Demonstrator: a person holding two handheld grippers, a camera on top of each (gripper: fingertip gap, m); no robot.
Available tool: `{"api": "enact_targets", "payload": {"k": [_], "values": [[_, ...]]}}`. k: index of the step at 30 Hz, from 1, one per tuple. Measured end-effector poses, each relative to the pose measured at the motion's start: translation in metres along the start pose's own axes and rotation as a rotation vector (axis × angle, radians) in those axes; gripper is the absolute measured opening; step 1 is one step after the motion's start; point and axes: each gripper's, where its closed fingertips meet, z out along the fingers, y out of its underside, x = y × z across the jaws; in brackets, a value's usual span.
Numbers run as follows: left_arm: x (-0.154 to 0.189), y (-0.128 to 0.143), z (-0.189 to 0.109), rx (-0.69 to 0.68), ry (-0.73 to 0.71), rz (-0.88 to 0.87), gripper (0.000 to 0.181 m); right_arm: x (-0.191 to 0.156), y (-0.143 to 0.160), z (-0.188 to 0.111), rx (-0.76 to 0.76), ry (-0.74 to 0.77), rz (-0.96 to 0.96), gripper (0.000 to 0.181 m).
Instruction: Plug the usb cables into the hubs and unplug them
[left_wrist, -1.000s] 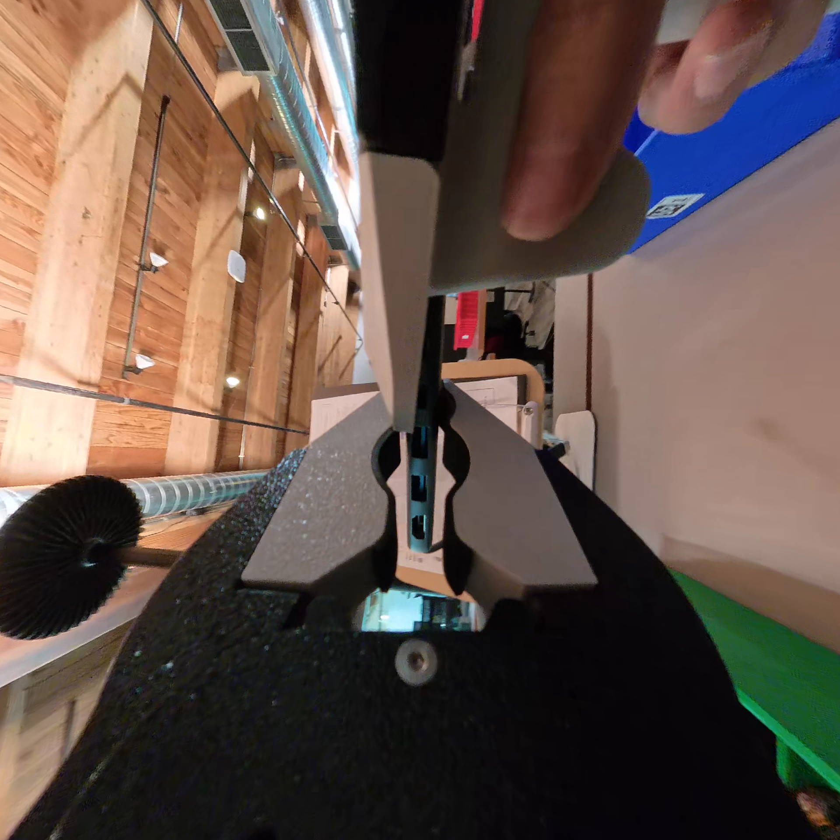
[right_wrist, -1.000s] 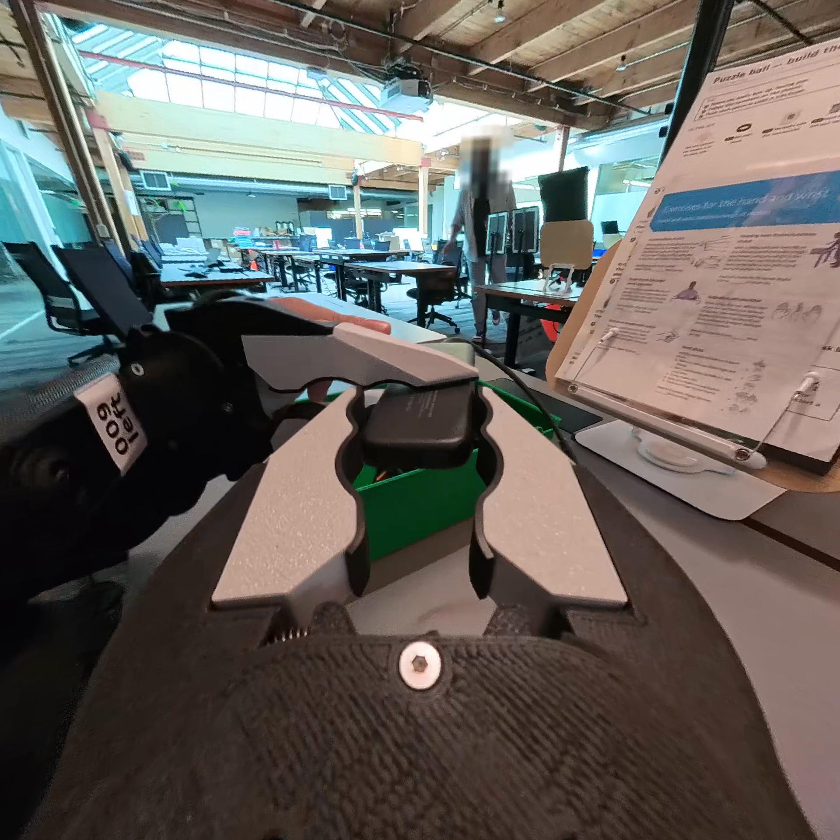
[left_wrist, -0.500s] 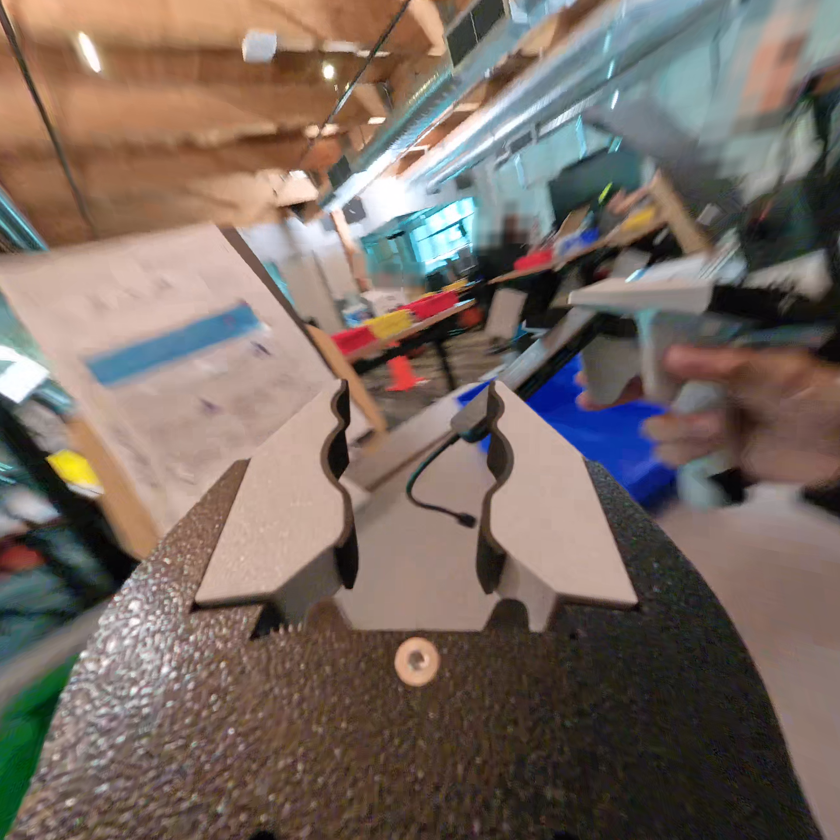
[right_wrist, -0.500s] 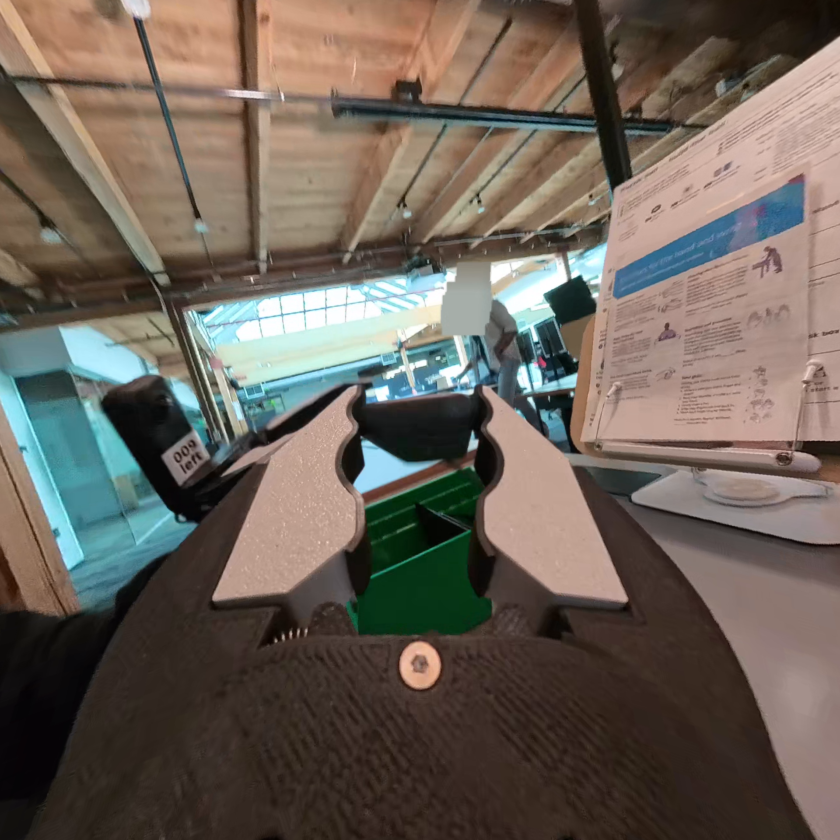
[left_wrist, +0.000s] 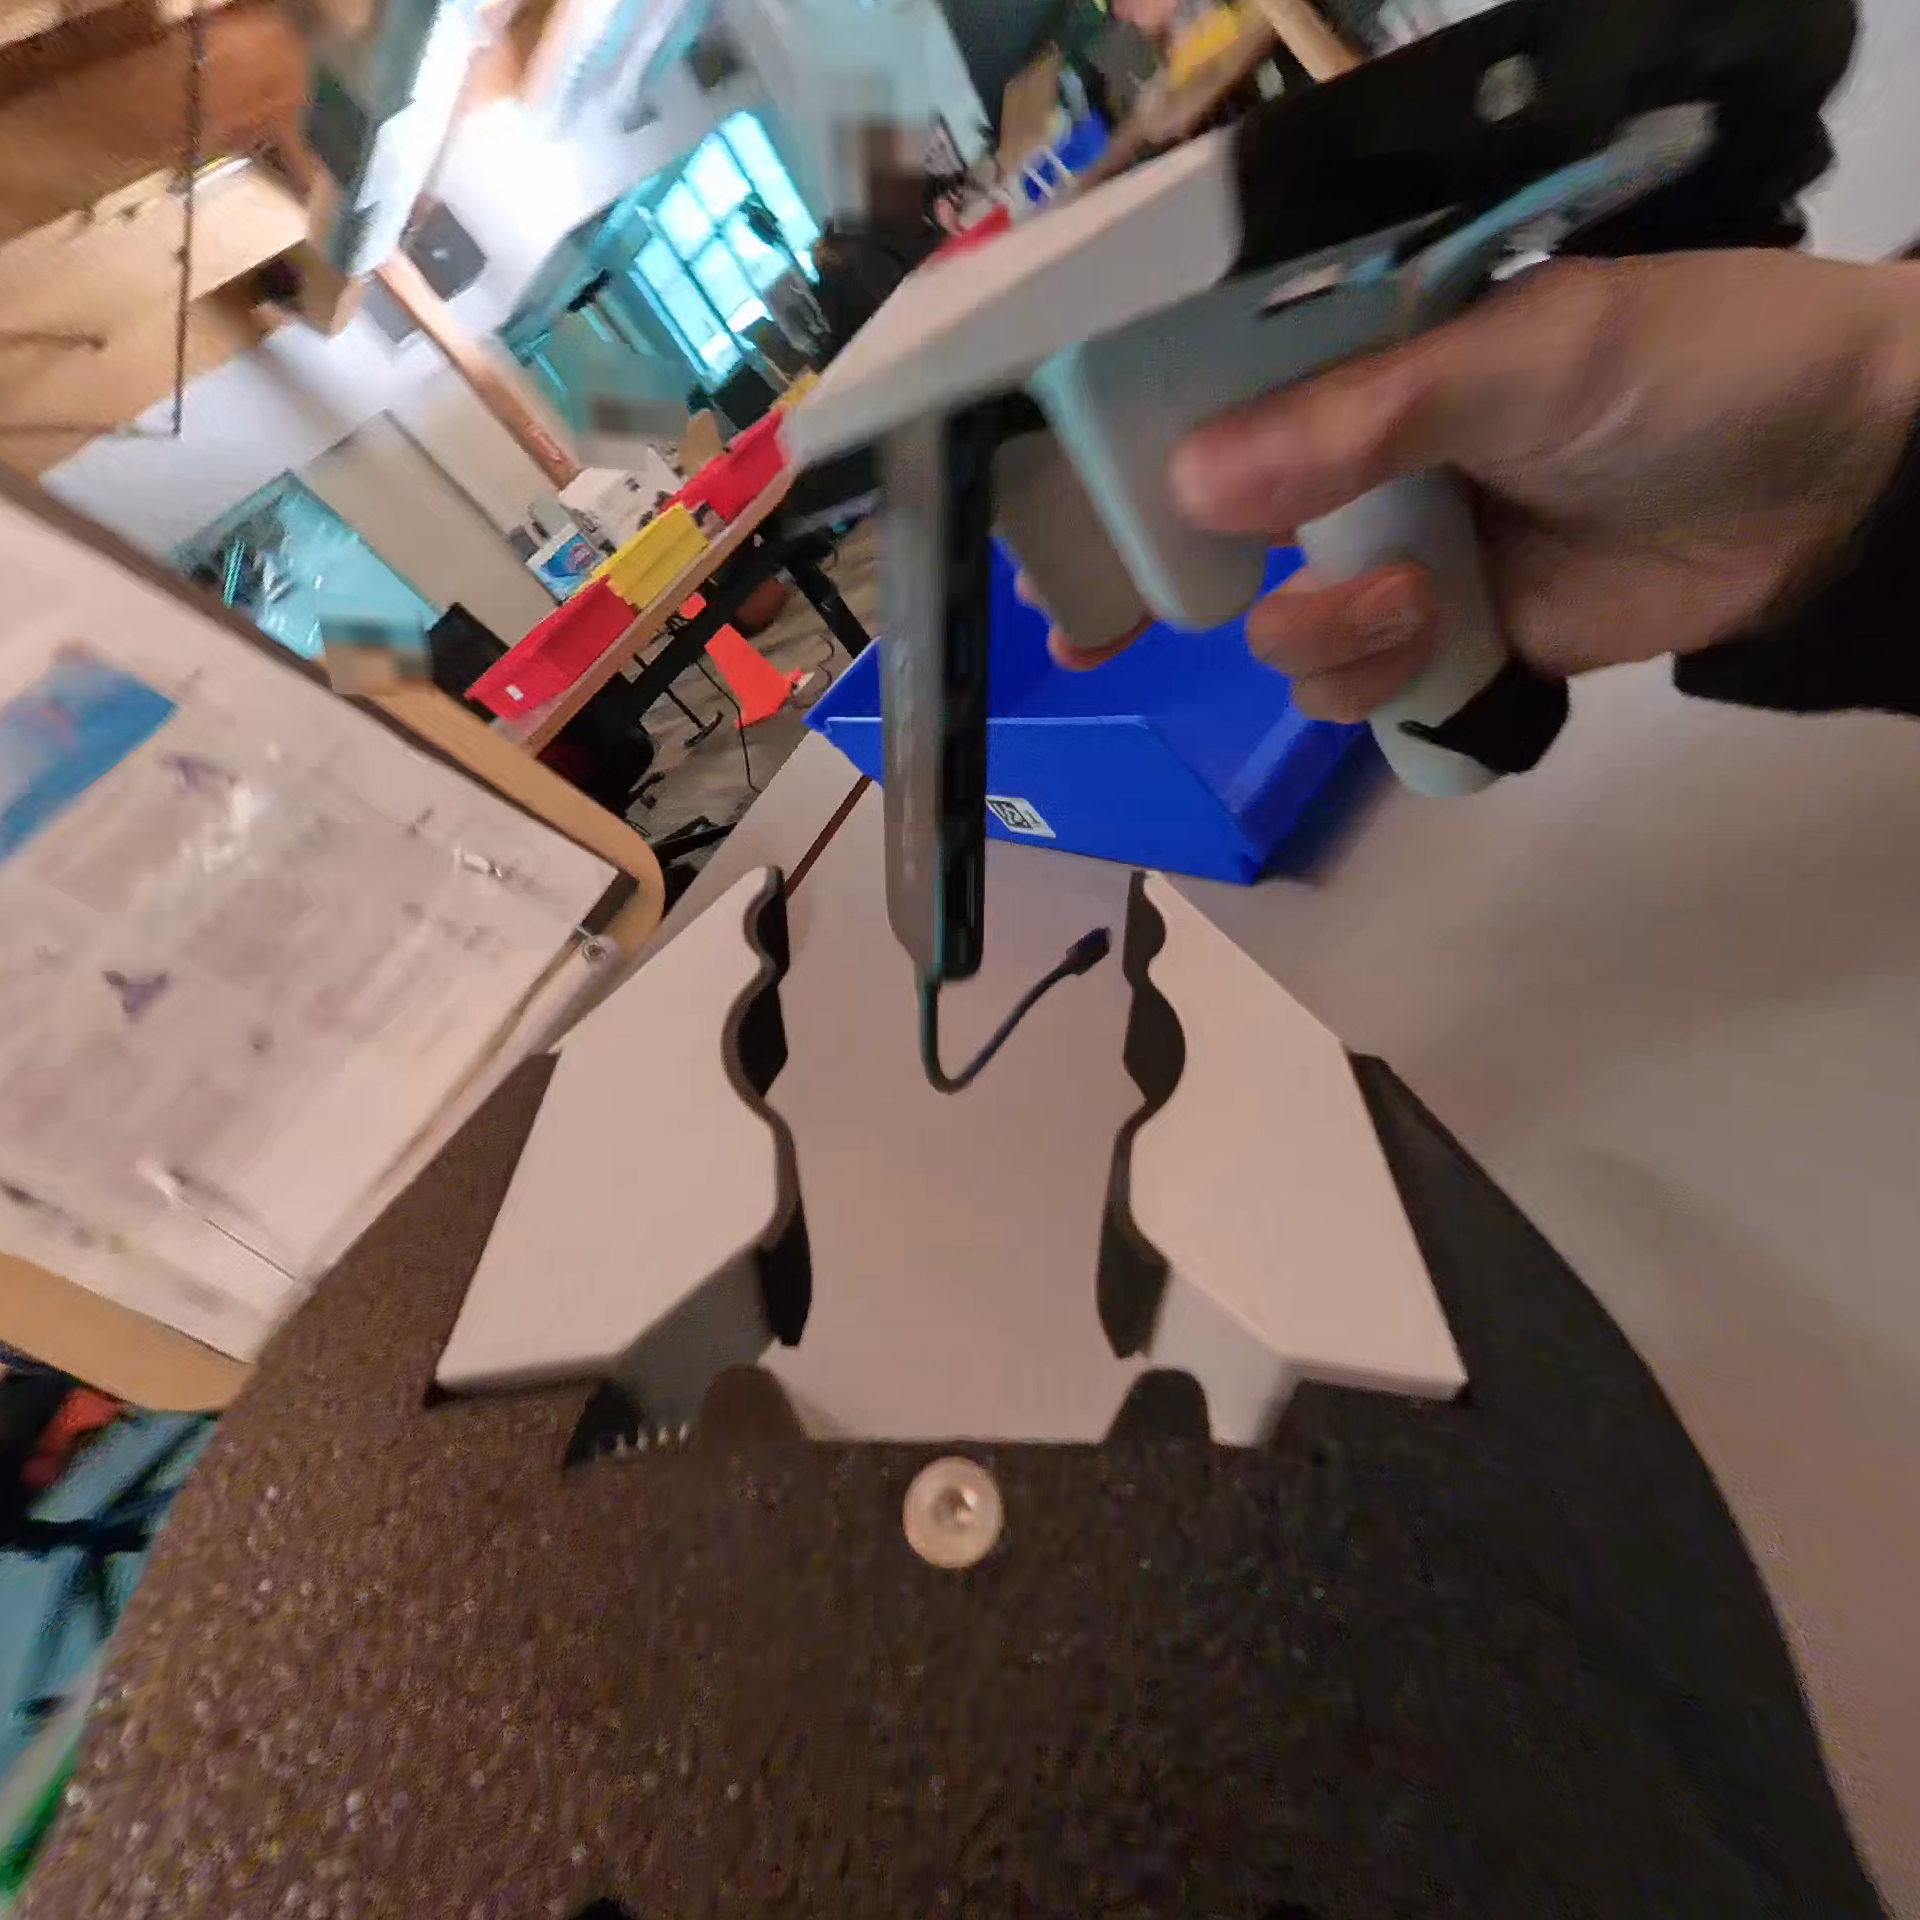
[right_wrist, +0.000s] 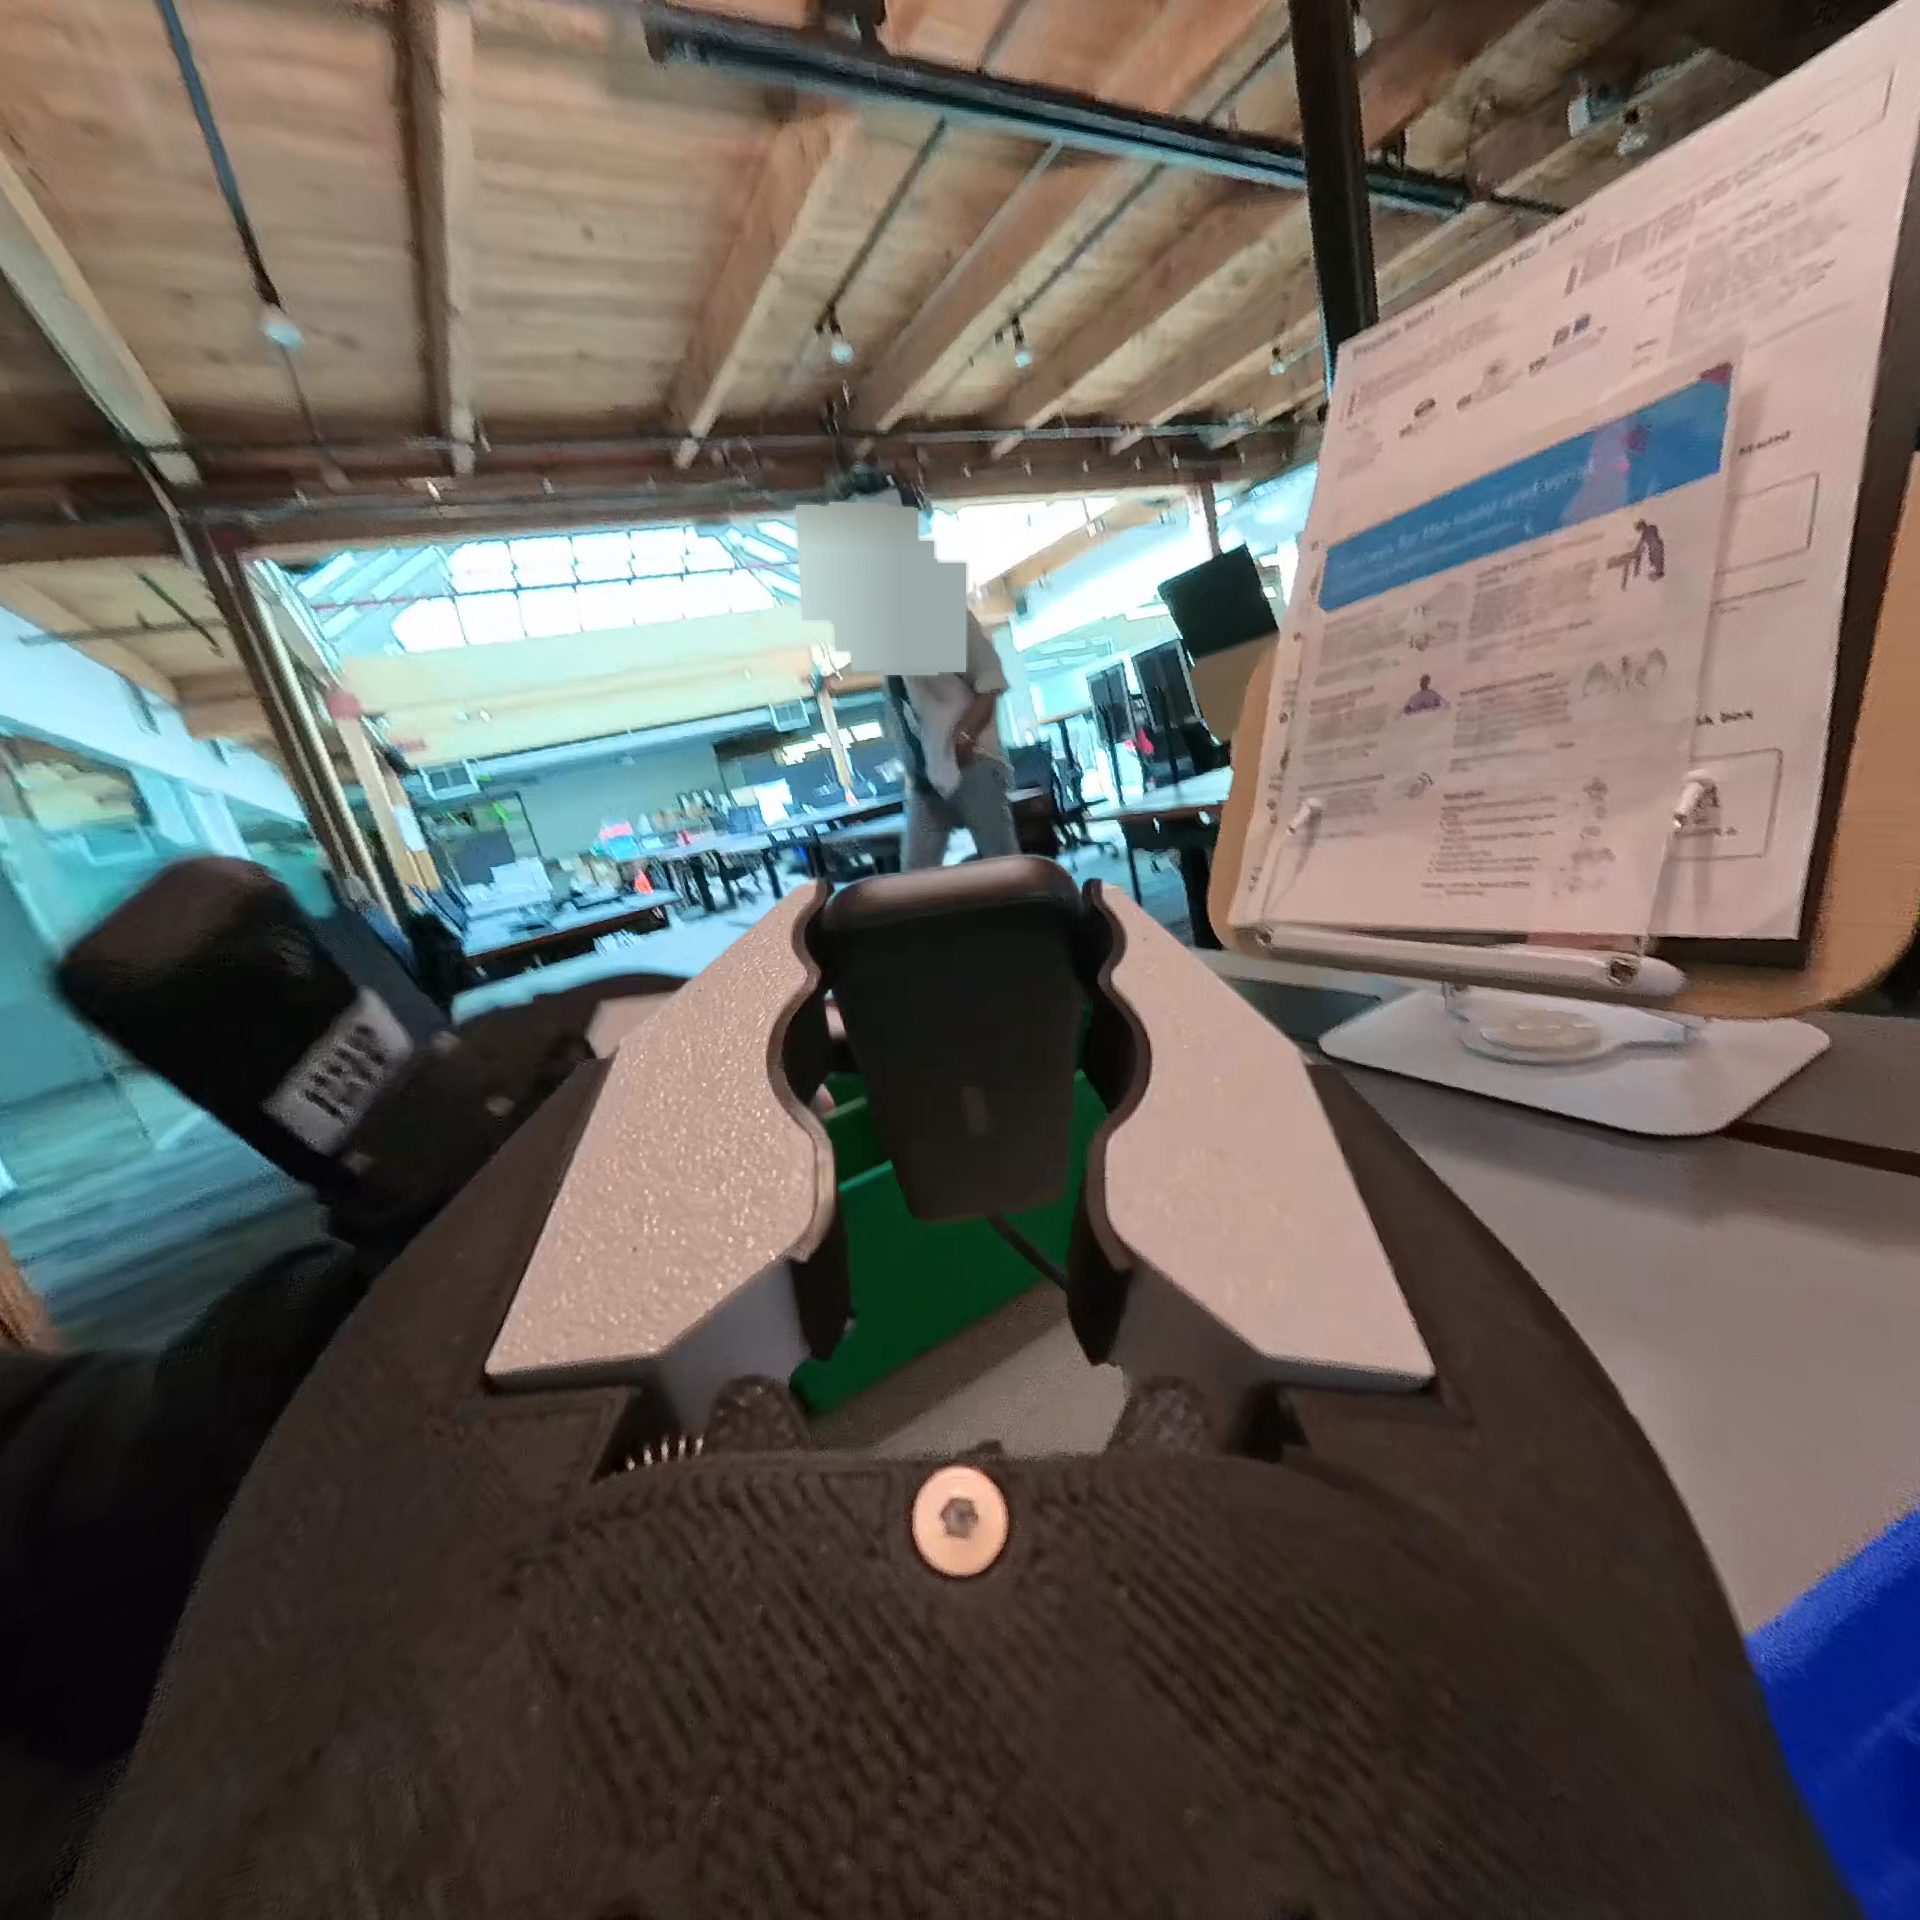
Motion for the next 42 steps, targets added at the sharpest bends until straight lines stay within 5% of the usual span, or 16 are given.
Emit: {"api": "enact_targets", "payload": {"k": [4,6,8,12,16,23,26,29,37,42], "values": [[0.002,0.0,0.014,-0.186,0.054,0.18,0.057,-0.004,0.013,0.004,-0.074,-0.018,-0.024,0.046],[-0.002,0.0,0.022,-0.196,0.028,0.21,0.024,-0.011,0.013,0.008,-0.076,-0.03,0.006,0.046],[-0.013,-0.003,0.023,-0.173,-0.045,0.182,0.014,-0.003,0.008,0.008,-0.061,0.049,-0.019,0.045],[-0.039,-0.006,0.019,-0.039,-0.094,-0.228,0.009,-0.004,-0.013,0.0,0.057,0.089,-0.149,0.051],[-0.081,-0.003,0.006,0.206,-0.108,-0.807,0.009,-0.001,0.002,0.004,-0.062,0.135,-0.271,0.083],[-0.089,0.005,-0.006,0.488,-0.082,-1.398,0.009,-0.009,0.05,0.036,-0.177,0.213,-0.539,0.072],[-0.078,0.006,-0.004,0.528,0.033,-1.567,0.009,-0.006,0.054,0.038,-0.166,0.238,-0.6,0.063],[-0.075,0.007,-0.004,0.544,0.059,-1.613,0.008,-0.008,0.078,0.038,-0.278,0.15,-0.686,0.065],[-0.058,0.012,0.003,0.558,0.086,-1.724,0.008,-0.001,0.08,0.041,-0.242,0.235,-0.775,0.045],[-0.063,0.015,-0.008,0.479,0.066,-1.489,0.021,-0.005,0.078,0.037,-0.243,0.135,-0.613,0.046]]}}
